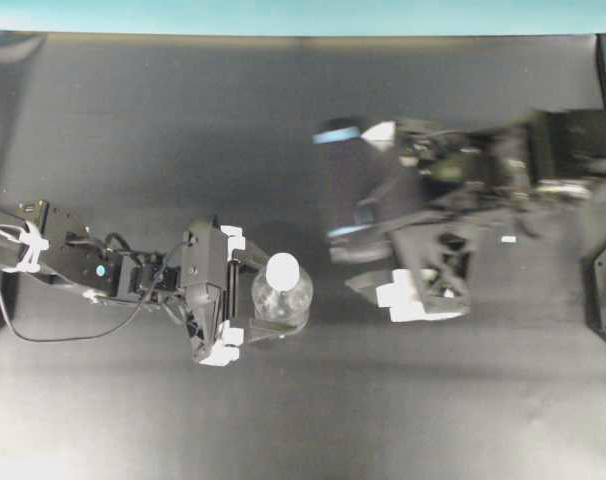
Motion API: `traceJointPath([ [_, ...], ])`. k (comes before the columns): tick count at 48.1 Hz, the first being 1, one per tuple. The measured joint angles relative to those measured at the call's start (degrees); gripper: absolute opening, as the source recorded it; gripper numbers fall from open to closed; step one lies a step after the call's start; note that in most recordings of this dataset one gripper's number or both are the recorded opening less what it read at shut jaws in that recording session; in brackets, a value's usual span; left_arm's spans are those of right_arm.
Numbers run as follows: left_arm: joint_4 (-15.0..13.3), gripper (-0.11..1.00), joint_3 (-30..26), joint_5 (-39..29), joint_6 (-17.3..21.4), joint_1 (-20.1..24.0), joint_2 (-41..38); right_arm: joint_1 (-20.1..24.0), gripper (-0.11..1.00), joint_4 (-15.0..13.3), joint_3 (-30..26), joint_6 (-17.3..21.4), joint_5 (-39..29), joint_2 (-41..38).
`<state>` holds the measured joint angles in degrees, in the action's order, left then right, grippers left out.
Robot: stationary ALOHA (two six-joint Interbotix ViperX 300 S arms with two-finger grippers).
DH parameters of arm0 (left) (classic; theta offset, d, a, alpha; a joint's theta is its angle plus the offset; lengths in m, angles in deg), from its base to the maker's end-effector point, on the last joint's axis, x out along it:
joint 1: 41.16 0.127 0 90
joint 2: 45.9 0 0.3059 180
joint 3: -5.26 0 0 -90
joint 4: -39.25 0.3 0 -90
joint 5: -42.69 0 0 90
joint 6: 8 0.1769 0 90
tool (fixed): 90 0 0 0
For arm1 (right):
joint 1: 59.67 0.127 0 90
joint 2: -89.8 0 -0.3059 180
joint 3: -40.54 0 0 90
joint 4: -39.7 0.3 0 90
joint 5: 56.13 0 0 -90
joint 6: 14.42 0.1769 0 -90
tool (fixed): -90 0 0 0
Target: Open the bottle cap by holding the bottle with the left arm and twisting the cap with the right arm.
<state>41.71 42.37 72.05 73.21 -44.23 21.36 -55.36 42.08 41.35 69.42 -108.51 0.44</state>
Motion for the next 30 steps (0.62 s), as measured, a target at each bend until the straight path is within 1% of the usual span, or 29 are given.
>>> traceJointPath([
  [8, 0.0, 0.81, -0.1, 0.0, 0.1, 0.0, 0.0, 0.1, 0.80, 0.0, 5.5, 1.5, 6.1, 4.2],
  [21, 0.0, 0.81, -0.7, -0.3, 0.4, -0.1, -0.1, 0.5, 0.80, 0.1, 12.8, 1.8, 15.4, 11.0],
  [30, 0.0, 0.81, -0.7, -0.4, 0.6, -0.2, -0.2, 1.1, 0.80, 0.1, 18.3, 1.9, 23.0, 15.7],
])
